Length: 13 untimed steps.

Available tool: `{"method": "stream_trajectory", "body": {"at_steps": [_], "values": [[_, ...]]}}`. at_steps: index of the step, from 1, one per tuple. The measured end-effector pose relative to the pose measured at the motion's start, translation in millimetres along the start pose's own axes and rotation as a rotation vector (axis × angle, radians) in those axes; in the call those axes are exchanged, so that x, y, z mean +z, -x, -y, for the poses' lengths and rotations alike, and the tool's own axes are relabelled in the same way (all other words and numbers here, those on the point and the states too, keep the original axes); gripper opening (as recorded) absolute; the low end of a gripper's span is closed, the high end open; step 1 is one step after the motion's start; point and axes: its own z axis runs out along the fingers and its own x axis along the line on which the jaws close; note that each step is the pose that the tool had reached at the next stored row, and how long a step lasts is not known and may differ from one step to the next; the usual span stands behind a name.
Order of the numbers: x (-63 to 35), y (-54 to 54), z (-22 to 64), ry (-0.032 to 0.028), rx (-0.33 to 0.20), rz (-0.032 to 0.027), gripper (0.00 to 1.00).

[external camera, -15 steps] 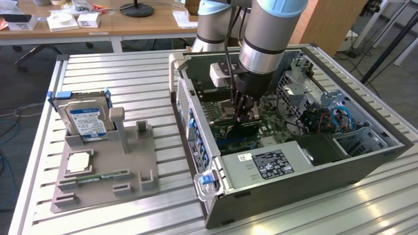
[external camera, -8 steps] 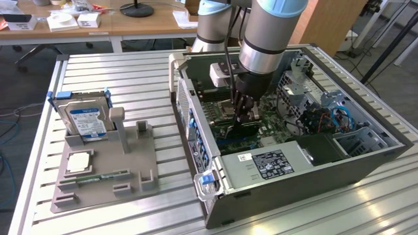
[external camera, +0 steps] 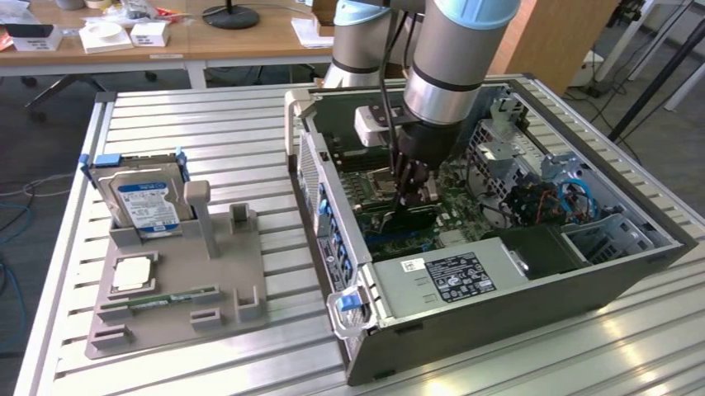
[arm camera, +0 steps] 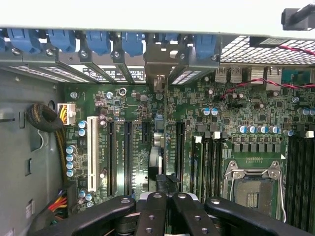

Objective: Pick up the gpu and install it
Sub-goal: 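Press down on the gpu until it lock into place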

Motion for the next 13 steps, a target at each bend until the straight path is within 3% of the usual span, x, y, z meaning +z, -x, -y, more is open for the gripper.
{"method": "stream_trajectory", "body": {"at_steps": [13], "values": [[0.0, 0.9, 0.2, 0.0001, 0.000, -0.0006, 0.10]]}}
